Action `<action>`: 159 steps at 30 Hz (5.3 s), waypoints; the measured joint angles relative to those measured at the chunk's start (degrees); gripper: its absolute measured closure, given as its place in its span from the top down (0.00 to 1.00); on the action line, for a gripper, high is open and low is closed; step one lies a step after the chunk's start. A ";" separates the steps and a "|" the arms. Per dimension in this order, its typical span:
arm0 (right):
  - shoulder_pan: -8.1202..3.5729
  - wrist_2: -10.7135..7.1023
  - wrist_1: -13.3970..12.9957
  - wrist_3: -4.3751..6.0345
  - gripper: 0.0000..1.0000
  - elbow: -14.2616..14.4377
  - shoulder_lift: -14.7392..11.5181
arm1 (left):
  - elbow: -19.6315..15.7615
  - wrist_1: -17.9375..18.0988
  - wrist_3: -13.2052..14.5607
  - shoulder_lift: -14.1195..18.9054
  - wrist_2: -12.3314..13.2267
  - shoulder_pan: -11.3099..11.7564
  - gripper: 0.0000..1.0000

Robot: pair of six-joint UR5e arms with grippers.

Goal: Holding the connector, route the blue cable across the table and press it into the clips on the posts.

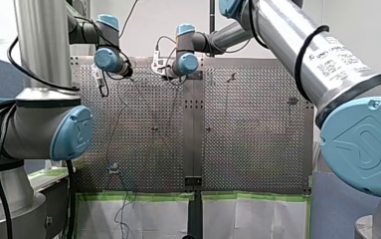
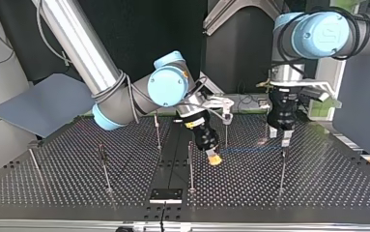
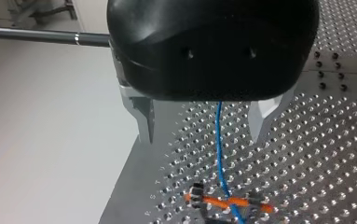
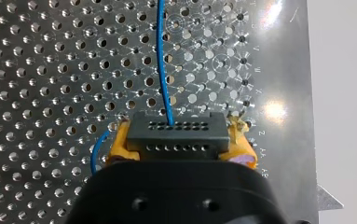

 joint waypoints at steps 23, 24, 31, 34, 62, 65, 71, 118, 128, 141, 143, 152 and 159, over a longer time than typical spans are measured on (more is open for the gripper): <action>0.01 0.00 0.00 0.00 0.00 -0.02 0.01 | 10.42 1.74 0.50 -12.48 -2.82 -3.05 1.00; 0.01 0.00 0.01 0.00 0.00 -0.02 0.01 | 10.54 1.82 0.49 -12.89 -2.85 -3.11 1.00; 0.01 0.00 0.15 0.00 0.00 -0.02 0.01 | 10.62 2.67 -0.21 -13.43 -2.98 -3.27 0.51; 0.00 0.00 0.17 0.01 0.00 -0.02 0.01 | 10.63 2.86 -0.68 -13.43 -3.41 -3.28 0.18; 0.64 0.01 1.58 0.31 0.00 0.19 -0.05 | 6.85 -2.30 0.38 -12.47 -10.78 -5.18 0.02; 0.86 0.05 1.58 0.27 0.00 0.71 -0.01 | 5.22 -1.29 0.42 -12.42 -11.05 -5.35 0.02; 1.03 0.15 1.43 0.04 0.00 3.25 0.02 | 1.54 2.12 -0.09 -12.43 -11.08 -5.55 0.02; -0.99 -0.17 -1.95 -0.20 0.00 16.54 4.28 | -6.49 15.49 -1.58 -26.76 -9.86 -8.15 0.02; -1.37 -0.45 -3.13 -0.02 0.00 16.96 5.21 | -6.53 16.97 -2.01 -26.89 -9.06 -8.11 0.02; -2.42 -0.62 -3.61 0.22 0.00 16.98 6.41 | -6.50 19.19 -1.90 -31.56 -9.01 -7.98 0.02; -2.58 -0.69 -3.70 0.26 0.00 16.99 6.41 | -6.44 19.61 -1.98 -31.91 -8.93 -7.76 0.02; -3.30 -1.02 -5.42 0.35 0.00 16.99 6.43 | -4.40 20.78 -1.93 -32.19 -8.72 -7.07 0.02; -3.91 -1.36 -6.02 0.35 0.00 16.97 6.43 | -2.01 19.86 -1.92 -32.28 -8.53 -6.36 0.02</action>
